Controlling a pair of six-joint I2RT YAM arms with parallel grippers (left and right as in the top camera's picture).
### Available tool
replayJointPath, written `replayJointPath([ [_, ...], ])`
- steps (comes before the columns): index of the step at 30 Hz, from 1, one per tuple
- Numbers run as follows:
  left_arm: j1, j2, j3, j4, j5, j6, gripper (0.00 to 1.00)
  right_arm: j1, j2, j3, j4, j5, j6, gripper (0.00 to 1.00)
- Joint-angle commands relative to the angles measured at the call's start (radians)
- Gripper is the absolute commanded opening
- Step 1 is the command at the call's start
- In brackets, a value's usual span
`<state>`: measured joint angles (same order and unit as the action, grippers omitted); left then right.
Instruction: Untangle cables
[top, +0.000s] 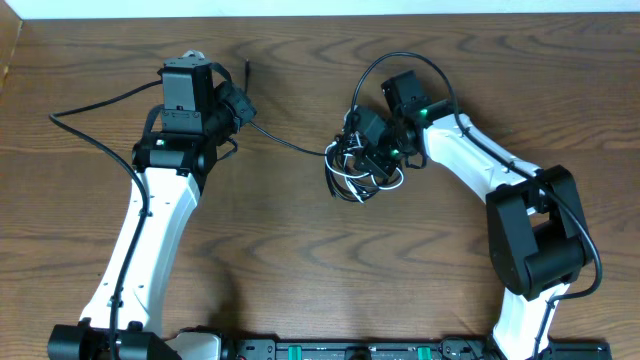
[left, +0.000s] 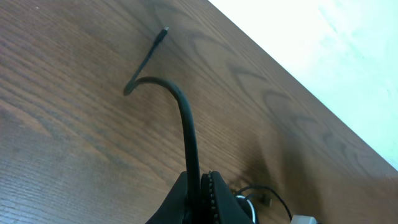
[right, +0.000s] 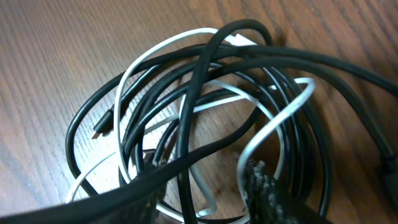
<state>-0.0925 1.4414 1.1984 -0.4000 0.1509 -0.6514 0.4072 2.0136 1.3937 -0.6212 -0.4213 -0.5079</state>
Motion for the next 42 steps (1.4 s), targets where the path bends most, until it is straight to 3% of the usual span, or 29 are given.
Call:
replayJointPath([
  [1, 0.003, 0.001, -0.002, -0.002, -0.014, 0.003, 0.07, 0.000, -0.001, -0.002, 0.005, 0.001, -0.005, 0.37],
  [11, 0.003, 0.001, -0.002, -0.014, -0.014, 0.014, 0.07, -0.031, -0.010, -0.001, 0.000, 0.000, 0.088, 0.01],
  [22, 0.003, 0.001, -0.002, -0.032, -0.015, 0.029, 0.07, -0.031, -0.136, -0.001, -0.072, -0.017, 0.157, 0.01],
  [32, 0.003, 0.013, -0.002, -0.044, -0.060, 0.029, 0.07, -0.013, -0.292, -0.001, -0.291, -0.177, 0.146, 0.01],
  [42, 0.003, 0.052, -0.002, -0.060, -0.059, 0.029, 0.07, -0.025, -0.389, 0.000, -0.314, -0.425, 0.125, 0.01],
])
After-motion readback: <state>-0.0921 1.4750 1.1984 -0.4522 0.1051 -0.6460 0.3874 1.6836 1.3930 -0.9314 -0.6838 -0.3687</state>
